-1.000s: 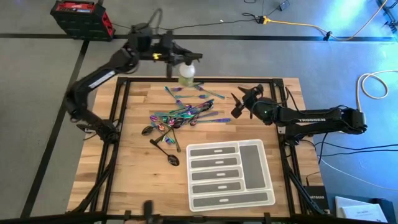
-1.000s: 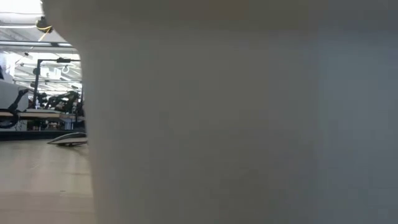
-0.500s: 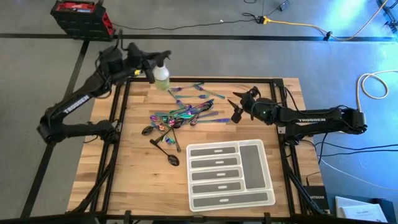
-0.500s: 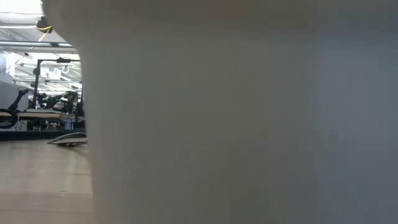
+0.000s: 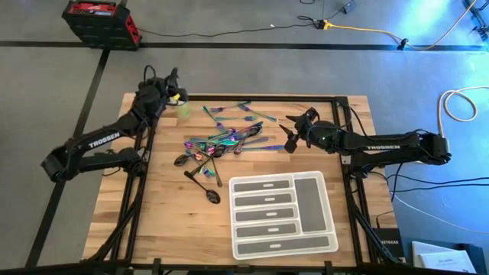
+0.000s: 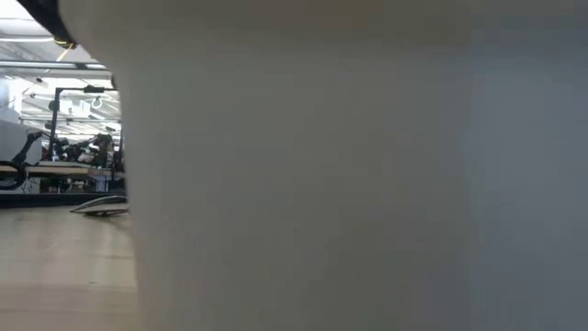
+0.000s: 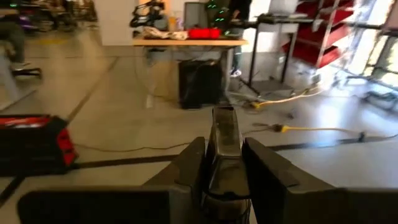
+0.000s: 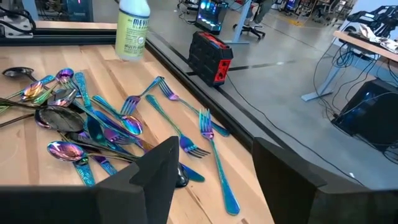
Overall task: Sort silverware
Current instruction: Move the white spray bottle to the top left of the table
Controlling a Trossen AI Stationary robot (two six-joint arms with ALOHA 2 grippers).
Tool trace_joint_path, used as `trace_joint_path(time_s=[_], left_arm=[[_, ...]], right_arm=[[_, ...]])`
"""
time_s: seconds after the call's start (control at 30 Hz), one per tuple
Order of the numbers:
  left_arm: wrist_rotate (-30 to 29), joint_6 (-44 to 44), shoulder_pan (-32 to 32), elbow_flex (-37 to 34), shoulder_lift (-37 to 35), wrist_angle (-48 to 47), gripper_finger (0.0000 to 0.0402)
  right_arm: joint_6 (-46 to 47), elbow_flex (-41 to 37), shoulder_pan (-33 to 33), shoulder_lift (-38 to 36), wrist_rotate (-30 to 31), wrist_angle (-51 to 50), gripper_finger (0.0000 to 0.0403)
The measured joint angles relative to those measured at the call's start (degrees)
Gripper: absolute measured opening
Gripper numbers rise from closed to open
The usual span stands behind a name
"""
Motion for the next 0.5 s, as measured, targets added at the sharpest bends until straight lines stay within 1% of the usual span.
trace_joint_path(time_s=[0.23, 0.37, 0.5], left_arm=[[-0.55, 1.67, -0.04, -6.31, 0.00, 10.51, 0.0074], [-0.72, 1.75, -0.02, -8.53, 0.00, 13.09, 0.0074], [-0.61, 2.60, -0.07, -9.36, -0.07, 13.72, 0.0074]], right_arm=[[1.39, -0.02, 0.00, 0.82, 0.00, -0.82, 0.0188], [2.00, -0.02, 0.00, 2.18, 0.00, -0.87, 0.0188], [2.55, -0.02, 0.00, 4.17, -0.04, -0.51, 0.0188]])
